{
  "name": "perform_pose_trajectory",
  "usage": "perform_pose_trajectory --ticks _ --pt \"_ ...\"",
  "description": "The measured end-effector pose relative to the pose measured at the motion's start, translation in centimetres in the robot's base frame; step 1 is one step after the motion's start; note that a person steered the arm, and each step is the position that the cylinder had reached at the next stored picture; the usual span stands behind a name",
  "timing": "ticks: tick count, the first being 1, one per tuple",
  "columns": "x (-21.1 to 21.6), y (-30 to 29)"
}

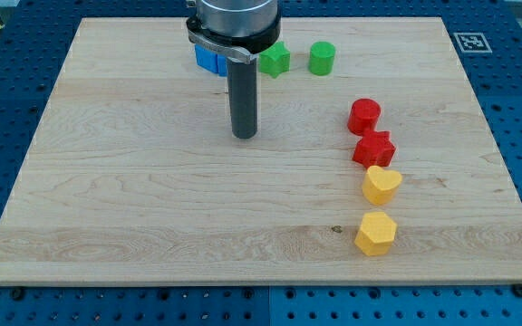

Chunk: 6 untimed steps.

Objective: Put your arm at the top left side of red circle

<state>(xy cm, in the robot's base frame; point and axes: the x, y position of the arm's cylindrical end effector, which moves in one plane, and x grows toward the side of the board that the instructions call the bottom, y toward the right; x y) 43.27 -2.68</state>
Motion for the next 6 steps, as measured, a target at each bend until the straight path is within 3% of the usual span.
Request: perform_pose_trajectory --ticks 4,6 --pt "-1.6 0.7" --pt "-2.0 4.4"
